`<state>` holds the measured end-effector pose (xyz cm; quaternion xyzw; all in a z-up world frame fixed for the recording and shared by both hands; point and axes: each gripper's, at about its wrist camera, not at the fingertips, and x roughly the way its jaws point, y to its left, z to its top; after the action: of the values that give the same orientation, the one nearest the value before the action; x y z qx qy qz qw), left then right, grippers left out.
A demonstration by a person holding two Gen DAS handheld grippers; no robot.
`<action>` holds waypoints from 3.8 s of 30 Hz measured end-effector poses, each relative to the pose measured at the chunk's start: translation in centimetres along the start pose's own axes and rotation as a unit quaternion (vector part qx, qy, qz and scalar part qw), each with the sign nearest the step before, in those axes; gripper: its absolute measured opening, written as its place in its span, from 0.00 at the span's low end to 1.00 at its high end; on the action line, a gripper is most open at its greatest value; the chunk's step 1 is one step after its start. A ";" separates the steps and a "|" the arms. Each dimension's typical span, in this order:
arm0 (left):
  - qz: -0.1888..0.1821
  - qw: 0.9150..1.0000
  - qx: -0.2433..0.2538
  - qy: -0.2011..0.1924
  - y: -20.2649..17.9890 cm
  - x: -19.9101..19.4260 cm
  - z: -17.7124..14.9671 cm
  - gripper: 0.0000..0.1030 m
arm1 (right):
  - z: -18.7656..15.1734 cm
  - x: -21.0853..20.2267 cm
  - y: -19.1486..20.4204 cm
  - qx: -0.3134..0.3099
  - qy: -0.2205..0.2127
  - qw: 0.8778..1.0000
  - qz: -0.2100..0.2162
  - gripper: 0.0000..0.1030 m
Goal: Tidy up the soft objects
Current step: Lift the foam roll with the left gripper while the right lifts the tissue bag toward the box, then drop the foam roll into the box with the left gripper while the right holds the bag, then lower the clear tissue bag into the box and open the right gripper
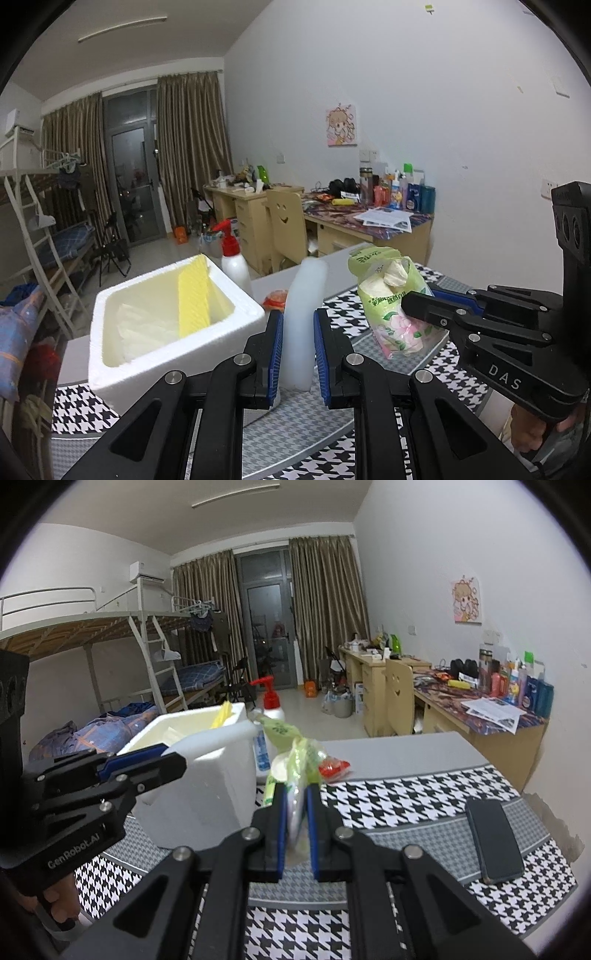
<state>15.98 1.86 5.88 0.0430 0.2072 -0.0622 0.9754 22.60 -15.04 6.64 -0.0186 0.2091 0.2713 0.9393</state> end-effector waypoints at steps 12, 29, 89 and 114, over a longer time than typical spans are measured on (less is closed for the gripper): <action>0.028 0.999 -0.019 -0.028 2.0 -1.0 1.1 0.18 | 2.0 0.5 1.4 -0.027 -0.026 0.999 0.012 0.13; 0.080 0.995 -0.043 -0.046 4.6 -1.0 2.0 0.18 | 3.6 2.3 3.4 -0.038 -0.032 0.998 0.039 0.13; 0.185 0.976 -0.113 -0.019 12.8 0.7 0.7 0.99 | 6.3 8.1 7.7 -0.069 0.011 0.995 0.068 0.13; 0.217 0.968 -0.127 -0.019 14.7 -1.6 -1.2 0.99 | 6.7 11.5 10.2 -0.074 0.048 0.992 0.088 0.13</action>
<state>16.08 16.74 6.28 -0.0385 0.1804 0.1766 0.9668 28.71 0.43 8.89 -0.0823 0.2343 0.3661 0.8968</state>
